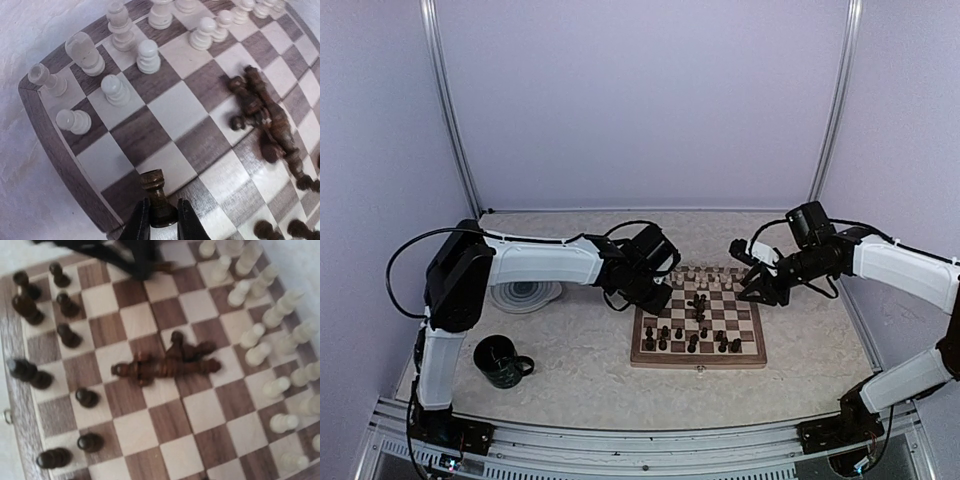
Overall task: Set up the chess pieces on the board
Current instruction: Pick up the rook from the chessboard, then pass from the left arm to the right
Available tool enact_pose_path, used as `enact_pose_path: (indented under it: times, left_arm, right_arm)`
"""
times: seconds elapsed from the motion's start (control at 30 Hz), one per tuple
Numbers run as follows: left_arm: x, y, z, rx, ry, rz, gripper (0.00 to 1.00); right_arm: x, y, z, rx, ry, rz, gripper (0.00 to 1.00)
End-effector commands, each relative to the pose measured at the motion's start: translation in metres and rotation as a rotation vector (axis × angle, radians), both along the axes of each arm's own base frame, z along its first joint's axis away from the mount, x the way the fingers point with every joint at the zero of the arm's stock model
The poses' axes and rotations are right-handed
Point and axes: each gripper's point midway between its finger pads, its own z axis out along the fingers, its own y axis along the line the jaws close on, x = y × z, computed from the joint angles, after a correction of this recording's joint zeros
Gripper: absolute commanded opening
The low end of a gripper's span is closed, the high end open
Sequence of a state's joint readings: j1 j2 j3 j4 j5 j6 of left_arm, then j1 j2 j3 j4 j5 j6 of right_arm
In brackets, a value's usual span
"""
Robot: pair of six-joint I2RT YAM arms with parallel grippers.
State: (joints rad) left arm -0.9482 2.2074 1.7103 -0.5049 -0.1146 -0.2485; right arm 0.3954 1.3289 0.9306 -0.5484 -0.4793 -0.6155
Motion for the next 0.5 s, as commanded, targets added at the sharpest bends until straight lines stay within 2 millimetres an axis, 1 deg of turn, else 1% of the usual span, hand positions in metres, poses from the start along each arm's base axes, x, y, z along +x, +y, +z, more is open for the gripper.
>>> enact_pose_path:
  times: [0.0,0.03,0.07,0.1,0.13,0.2,0.23,0.27,0.37,0.47]
  left_arm:
    - [-0.021,-0.014,0.074,-0.176,-0.124,-0.141,0.09]
    - [-0.024,-0.014,0.085,-0.207,-0.152,-0.162,0.09]
    - [-0.028,-0.014,0.089,-0.227,-0.172,-0.182,0.09]
    - [-0.032,-0.015,0.102,-0.262,-0.200,-0.204,0.09]
    - [-0.036,-0.016,0.107,-0.289,-0.214,-0.225,0.09]
    - [-0.048,-0.022,0.121,-0.370,-0.233,-0.283,0.09]
    - [-0.053,-0.025,0.138,-0.431,-0.270,-0.306,0.09]
    - [-0.058,-0.026,0.146,-0.465,-0.290,-0.327,0.09]
    - [-0.069,-0.030,0.164,-0.537,-0.327,-0.374,0.09]
    - [-0.075,-0.038,0.174,-0.573,-0.343,-0.402,0.09]
  right_arm:
    - [0.013,0.005,0.051,0.124,-0.072,-0.019,0.38]
    - [0.016,0.007,0.058,0.150,-0.065,-0.030,0.40]
    - [0.018,0.009,0.063,0.177,-0.048,-0.031,0.40]
    - [0.020,0.013,0.070,0.209,-0.025,-0.024,0.41]
    - [0.022,0.017,0.078,0.242,-0.004,-0.014,0.42]
    - [0.020,0.028,0.087,0.306,0.071,0.021,0.43]
    - [0.019,0.034,0.091,0.337,0.118,0.042,0.44]
    - [0.017,0.040,0.095,0.369,0.170,0.067,0.44]
    - [0.011,0.052,0.103,0.449,0.310,0.117,0.45]
    - [0.005,0.061,0.106,0.518,0.444,0.165,0.48]
